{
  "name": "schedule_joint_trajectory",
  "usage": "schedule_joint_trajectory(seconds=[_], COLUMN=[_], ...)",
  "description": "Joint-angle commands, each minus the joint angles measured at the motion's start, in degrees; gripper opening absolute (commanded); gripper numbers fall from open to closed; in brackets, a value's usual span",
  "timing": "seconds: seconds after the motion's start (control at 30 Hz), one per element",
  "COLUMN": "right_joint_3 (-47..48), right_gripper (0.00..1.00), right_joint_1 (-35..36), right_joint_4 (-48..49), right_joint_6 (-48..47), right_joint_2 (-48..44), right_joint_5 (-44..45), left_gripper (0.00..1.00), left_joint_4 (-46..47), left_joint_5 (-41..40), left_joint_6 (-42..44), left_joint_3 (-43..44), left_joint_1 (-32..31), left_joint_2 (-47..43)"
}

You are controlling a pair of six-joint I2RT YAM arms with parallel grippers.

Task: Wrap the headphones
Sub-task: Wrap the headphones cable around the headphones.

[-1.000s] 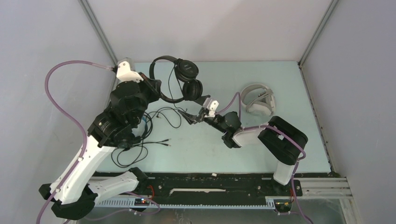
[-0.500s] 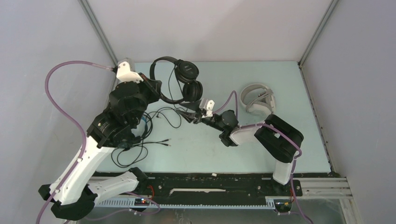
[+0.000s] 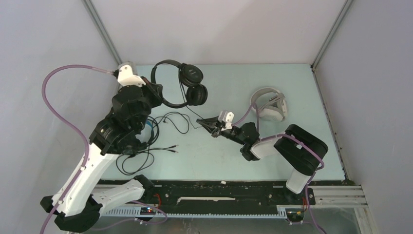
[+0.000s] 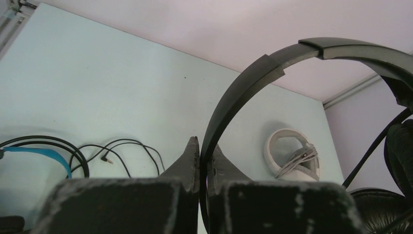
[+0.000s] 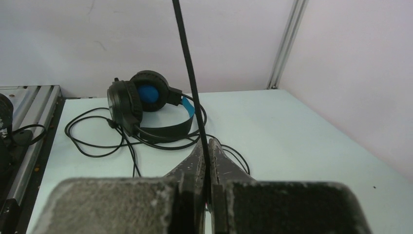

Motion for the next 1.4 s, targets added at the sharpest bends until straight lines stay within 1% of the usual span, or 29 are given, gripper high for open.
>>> schedule_joint_trajectory(seconds=[0.0,0.13,0.23,0.33,0.43,0.53,0.6,0.67,0.73,0.83,0.87,0.93,1.03,1.1,1.17,1.27,1.37], right_joint_3=[-1.2,-1.2,-1.2,-1.2,-1.2,-1.3,-1.2,-1.0,0.3,4.7,7.0,9.4,10.8,12.2,12.9,13.1,13.1], right_gripper=[0.0,0.0,0.0,0.0,0.0,0.0,0.0,0.0,0.0,0.0,0.0,0.0,0.0,0.0,0.0,0.0,0.0], right_joint_1=[-1.6,-2.7,-3.9,-5.1,-6.6,-8.4,-9.1,-9.3,-10.1,-11.7,-12.2,-13.2,-14.2,-14.3,-14.3,-14.4,-14.7], right_joint_4=[2.3,2.3,2.3,2.3,2.1,-0.7,-6.6,-14.9,-24.5,-42.1,-49.7,-57.8,-63.3,-67.2,-69.1,-68.0,-66.0], right_joint_6=[1.0,2.8,5.1,7.0,9.4,14.0,15.6,16.4,17.9,20.5,21.6,24.5,29.8,32.5,35.5,39.9,43.0], right_joint_2=[-1.8,-2.0,-1.8,-2.0,-3.2,-6.1,-9.5,-13.6,-17.6,-22.5,-23.9,-25.7,-28.1,-29.0,-29.4,-29.4,-29.6], right_joint_5=[0.7,0.4,0.7,0.6,0.4,-2.5,-4.4,-5.7,-7.8,-11.5,-13.1,-18.8,-26.6,-29.5,-32.3,-36.3,-38.9], left_gripper=[0.0,0.0,0.0,0.0,0.0,0.0,0.0,0.0,0.0,0.0,0.0,0.0,0.0,0.0,0.0,0.0,0.0], left_joint_4=[3.7,0.8,0.3,-0.9,-5.2,-8.3,-9.4,-9.4,-8.0,-4.9,-3.8,-1.1,3.5,6.7,9.6,12.0,12.1], left_joint_5=[0.0,0.3,3.9,10.5,18.7,24.2,25.6,26.1,26.3,26.6,27.8,29.9,31.6,31.9,31.7,30.1,28.6], left_joint_6=[0.2,1.4,3.7,8.8,14.7,20.7,24.3,29.7,35.3,43.3,46.4,52.8,62.2,66.9,71.7,77.7,81.9], left_joint_3=[1.0,2.5,2.8,3.7,6.2,6.2,5.4,3.6,0.9,-3.9,-5.6,-9.1,-13.5,-15.9,-18.1,-19.8,-19.6], left_joint_1=[1.5,1.8,2.3,2.5,2.5,2.6,2.6,2.6,2.6,2.6,2.5,2.5,2.0,1.7,1.5,1.4,1.0], left_joint_2=[-1.9,-1.7,-2.4,-2.3,-1.2,-0.9,-1.0,-1.6,-2.3,-3.2,-3.5,-3.9,-4.9,-5.2,-5.2,-4.3,-2.7])
